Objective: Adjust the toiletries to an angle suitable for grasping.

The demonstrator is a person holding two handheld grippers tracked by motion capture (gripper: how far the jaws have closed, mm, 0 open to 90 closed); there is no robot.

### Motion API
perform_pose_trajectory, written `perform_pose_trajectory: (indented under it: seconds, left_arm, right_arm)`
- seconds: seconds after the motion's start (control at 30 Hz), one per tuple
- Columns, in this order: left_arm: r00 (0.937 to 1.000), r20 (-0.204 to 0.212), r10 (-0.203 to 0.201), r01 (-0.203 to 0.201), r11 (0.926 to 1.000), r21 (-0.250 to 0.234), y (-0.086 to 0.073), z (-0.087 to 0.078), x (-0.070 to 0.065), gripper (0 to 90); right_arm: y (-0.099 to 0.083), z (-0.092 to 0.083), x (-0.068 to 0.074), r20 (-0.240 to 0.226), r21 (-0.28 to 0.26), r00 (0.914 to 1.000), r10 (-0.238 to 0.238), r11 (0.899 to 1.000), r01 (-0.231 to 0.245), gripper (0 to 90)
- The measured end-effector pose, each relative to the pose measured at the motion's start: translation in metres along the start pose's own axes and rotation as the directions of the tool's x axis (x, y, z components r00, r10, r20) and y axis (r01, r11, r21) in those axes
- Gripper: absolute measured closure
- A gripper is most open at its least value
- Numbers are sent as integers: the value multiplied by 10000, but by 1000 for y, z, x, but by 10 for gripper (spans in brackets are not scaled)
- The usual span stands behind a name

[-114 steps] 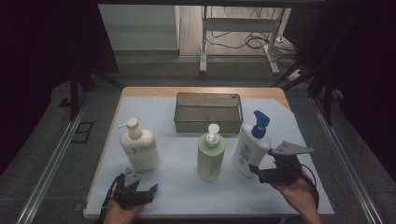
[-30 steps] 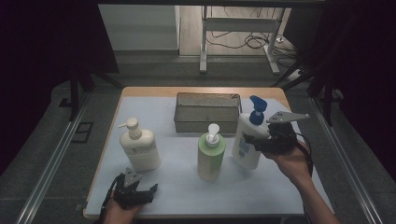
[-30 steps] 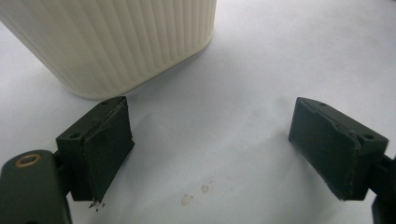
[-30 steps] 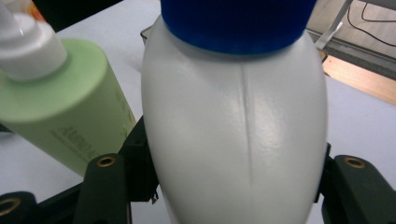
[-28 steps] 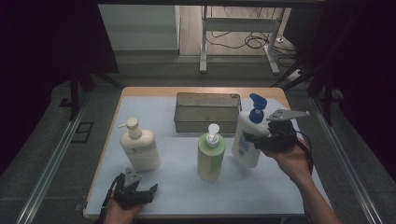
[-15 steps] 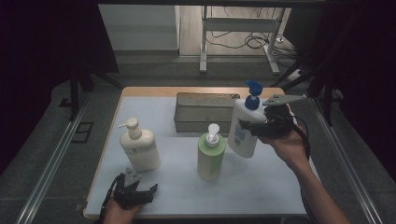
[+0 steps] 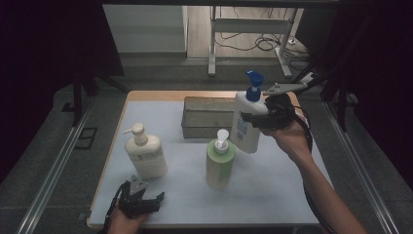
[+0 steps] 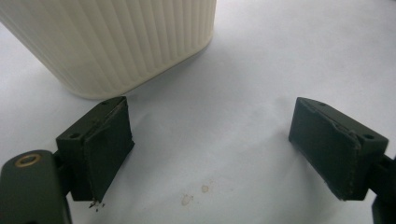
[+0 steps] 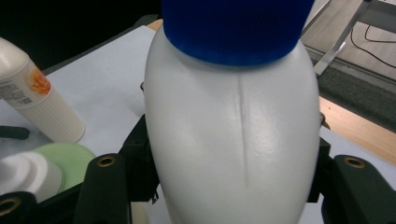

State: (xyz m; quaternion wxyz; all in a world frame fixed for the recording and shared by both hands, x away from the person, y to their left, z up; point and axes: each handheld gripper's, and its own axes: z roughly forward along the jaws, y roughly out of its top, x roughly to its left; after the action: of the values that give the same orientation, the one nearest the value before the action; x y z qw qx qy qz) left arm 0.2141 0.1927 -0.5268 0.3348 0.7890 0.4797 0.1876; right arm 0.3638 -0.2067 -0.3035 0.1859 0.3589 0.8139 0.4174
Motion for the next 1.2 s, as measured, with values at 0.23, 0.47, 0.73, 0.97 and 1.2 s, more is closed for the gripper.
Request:
perform_pose_trajectory:
  seconds: [0.23, 0.47, 0.73, 0.97, 1.2]
  left_arm:
    - [10000, 1, -1, 1, 10000, 0, 0, 0, 0, 130]
    - [10000, 0, 10, -10, 10000, 21, 0, 0, 0, 129]
    - [10000, -2, 12, -12, 10000, 29, 0, 0, 0, 129]
    - [10000, -3, 12, -12, 10000, 38, 0, 0, 0, 129]
    - [10000, 6, 10, -10, 10000, 40, 1, 0, 0, 129]
  right_arm:
    - [16, 12, 0, -4, -124, 10000, -6, 9999, 6, 399]
    - [32, 24, 0, 77, -208, 10000, 30, 9998, -28, 398]
    - [46, 38, 1, 142, -323, 9999, 24, 9995, -20, 399]
    - [57, 53, 0, 241, -443, 9997, 34, 9990, -24, 399]
    - [66, 66, -2, 439, -511, 9990, 73, 9987, -51, 400]
